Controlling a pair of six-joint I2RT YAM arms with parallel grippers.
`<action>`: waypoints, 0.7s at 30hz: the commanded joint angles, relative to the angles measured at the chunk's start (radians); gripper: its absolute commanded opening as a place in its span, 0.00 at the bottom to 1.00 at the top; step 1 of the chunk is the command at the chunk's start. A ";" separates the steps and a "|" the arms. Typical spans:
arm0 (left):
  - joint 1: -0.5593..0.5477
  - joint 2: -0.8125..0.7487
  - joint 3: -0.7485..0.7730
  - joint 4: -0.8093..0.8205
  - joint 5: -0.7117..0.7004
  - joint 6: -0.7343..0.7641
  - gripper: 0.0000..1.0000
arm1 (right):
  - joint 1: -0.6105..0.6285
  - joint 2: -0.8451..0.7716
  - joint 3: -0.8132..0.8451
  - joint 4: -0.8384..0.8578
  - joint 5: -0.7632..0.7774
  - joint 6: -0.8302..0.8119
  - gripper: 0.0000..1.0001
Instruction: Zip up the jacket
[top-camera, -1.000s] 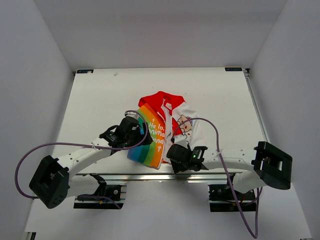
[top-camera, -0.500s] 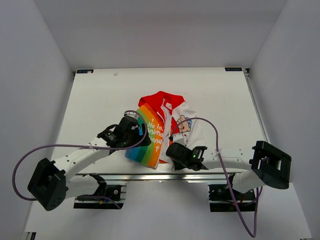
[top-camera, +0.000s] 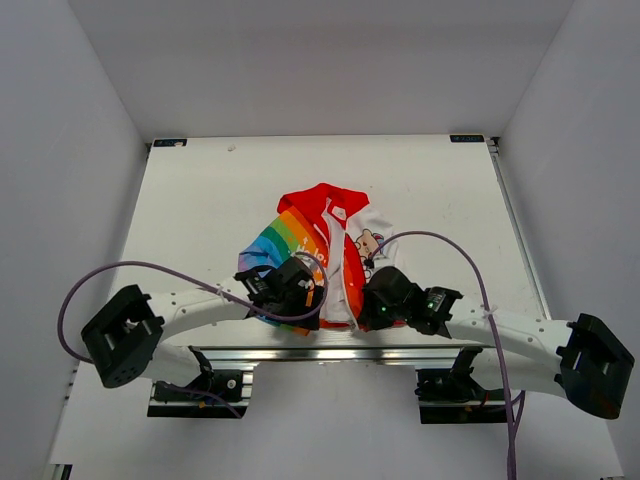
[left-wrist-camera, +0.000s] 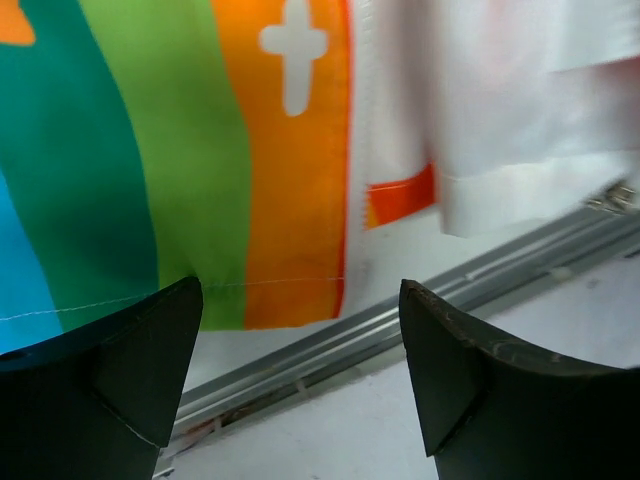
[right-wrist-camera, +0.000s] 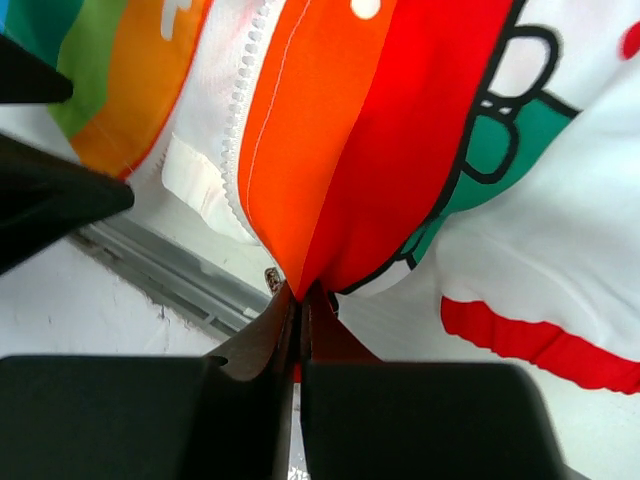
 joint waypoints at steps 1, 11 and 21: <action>-0.004 0.023 0.040 -0.035 -0.033 0.015 0.88 | -0.013 -0.018 -0.015 0.026 -0.060 -0.024 0.00; -0.025 0.087 0.058 -0.049 -0.062 0.001 0.74 | -0.017 -0.015 -0.028 0.033 -0.046 -0.022 0.00; -0.116 0.162 0.090 -0.167 -0.192 -0.066 0.70 | -0.019 -0.021 -0.055 0.019 -0.002 0.011 0.00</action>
